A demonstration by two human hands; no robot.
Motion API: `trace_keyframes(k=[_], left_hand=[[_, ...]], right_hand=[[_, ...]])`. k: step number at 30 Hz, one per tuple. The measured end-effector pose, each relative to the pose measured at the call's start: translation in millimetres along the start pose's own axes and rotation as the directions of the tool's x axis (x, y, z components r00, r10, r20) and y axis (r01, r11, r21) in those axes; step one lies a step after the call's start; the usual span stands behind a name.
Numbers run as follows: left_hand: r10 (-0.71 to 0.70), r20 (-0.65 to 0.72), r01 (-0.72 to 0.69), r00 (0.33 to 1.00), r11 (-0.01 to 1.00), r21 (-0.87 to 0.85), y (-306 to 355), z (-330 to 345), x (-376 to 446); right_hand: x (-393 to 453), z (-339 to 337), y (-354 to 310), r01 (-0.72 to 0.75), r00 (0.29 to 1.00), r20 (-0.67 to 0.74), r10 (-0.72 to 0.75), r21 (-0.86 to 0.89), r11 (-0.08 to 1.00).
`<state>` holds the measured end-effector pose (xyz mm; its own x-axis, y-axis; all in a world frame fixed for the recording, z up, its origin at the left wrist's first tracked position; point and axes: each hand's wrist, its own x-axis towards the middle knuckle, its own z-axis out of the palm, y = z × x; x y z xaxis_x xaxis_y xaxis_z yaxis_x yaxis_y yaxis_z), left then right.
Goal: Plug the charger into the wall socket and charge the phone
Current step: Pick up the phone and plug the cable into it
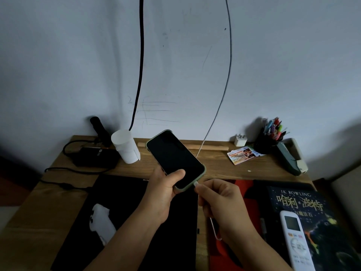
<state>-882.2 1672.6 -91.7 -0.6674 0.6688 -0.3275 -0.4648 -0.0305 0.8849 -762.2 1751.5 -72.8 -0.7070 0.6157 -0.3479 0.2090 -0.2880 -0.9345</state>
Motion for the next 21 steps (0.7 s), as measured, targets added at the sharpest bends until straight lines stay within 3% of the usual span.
trace_keyframes(k=[6, 13, 16, 21], left_hand=[[0.026, -0.019, -0.024, 0.999, 0.995, 0.095, -1.7, -1.9, -2.6], [0.032, 0.018, -0.035, 0.999, 0.98, 0.196, 0.5, -16.3, -0.8], [0.023, 0.083, -0.045, 0.996, 0.959, 0.279, -1.2, -20.2, -2.9], [-0.012, 0.243, -0.078, 0.97, 0.931, 0.358, -4.1, -16.9, -5.1]], right_hand=[[0.6, -1.6, 7.1, 0.024, 0.999, 0.03, -0.024, 0.007, 1.0], [7.9, -16.0, 8.4, 0.047, 0.973, 0.231, -0.005, -0.176, 0.983], [14.8, -24.8, 4.4, 0.122, 0.982, 0.165, -0.089, -0.205, 0.971], [30.0, -26.6, -6.5, 0.167, 0.982, 0.108, -0.157, -0.097, 0.981]])
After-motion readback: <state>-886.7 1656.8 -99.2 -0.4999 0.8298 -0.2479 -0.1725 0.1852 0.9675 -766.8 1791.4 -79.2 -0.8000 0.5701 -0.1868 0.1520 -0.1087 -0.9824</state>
